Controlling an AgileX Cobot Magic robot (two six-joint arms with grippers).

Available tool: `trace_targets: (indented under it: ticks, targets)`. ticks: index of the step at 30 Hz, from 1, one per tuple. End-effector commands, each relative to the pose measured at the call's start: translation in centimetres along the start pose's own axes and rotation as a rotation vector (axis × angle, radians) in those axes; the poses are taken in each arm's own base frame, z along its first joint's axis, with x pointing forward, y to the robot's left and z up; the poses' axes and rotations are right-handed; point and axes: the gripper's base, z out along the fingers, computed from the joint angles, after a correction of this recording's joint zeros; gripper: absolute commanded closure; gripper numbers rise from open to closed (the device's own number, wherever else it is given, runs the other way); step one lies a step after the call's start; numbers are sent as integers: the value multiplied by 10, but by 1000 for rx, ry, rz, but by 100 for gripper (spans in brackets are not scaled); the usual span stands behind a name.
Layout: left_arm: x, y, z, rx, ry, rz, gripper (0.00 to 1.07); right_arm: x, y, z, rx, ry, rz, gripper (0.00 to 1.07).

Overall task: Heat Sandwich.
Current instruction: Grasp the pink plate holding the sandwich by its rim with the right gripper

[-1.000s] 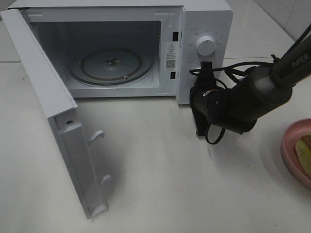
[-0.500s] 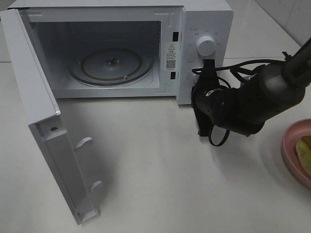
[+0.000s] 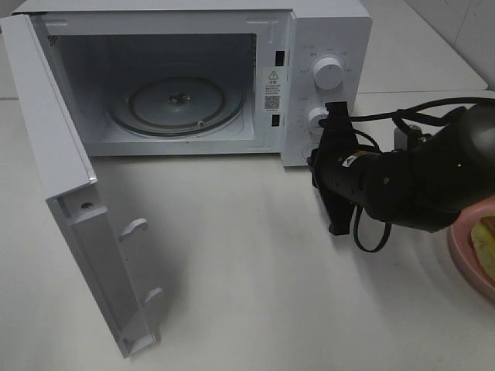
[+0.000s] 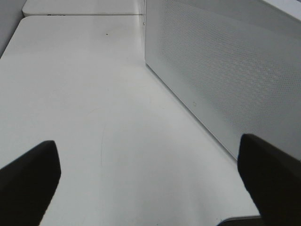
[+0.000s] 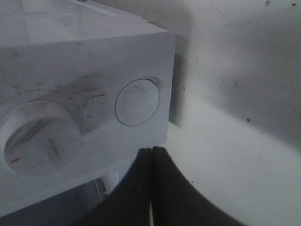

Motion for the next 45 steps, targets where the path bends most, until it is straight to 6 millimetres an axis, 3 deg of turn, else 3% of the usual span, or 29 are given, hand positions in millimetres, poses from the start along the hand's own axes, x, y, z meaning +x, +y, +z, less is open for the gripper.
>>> trace_targets:
  ticks: [1, 7, 14, 16, 18, 28, 34, 45]
  targets:
    - [2, 0, -3, 6, -28, 0, 10, 0, 2, -11, 15, 36, -56, 107]
    - [2, 0, -3, 6, -28, 0, 10, 3, 2, -34, 84, 140, -220, 107]
    - [2, 0, -3, 6, -28, 0, 10, 8, 4, -60, 196, 321, -662, 107]
    - [2, 0, -3, 6, -28, 0, 10, 9, 4, -62, 204, 338, -712, 107]
    - [2, 0, -3, 6, -28, 0, 10, 8, 5, -73, 230, 402, -886, 107]
    - [2, 0, -3, 6, -28, 0, 10, 0, 7, -105, 245, 621, -1414, 105]
    - [2, 0, -3, 6, -28, 0, 10, -23, 7, -123, 348, 733, -1534, 99]
    - [2, 0, -3, 6, -28, 0, 10, -66, 13, -149, 537, 718, -1619, 90]
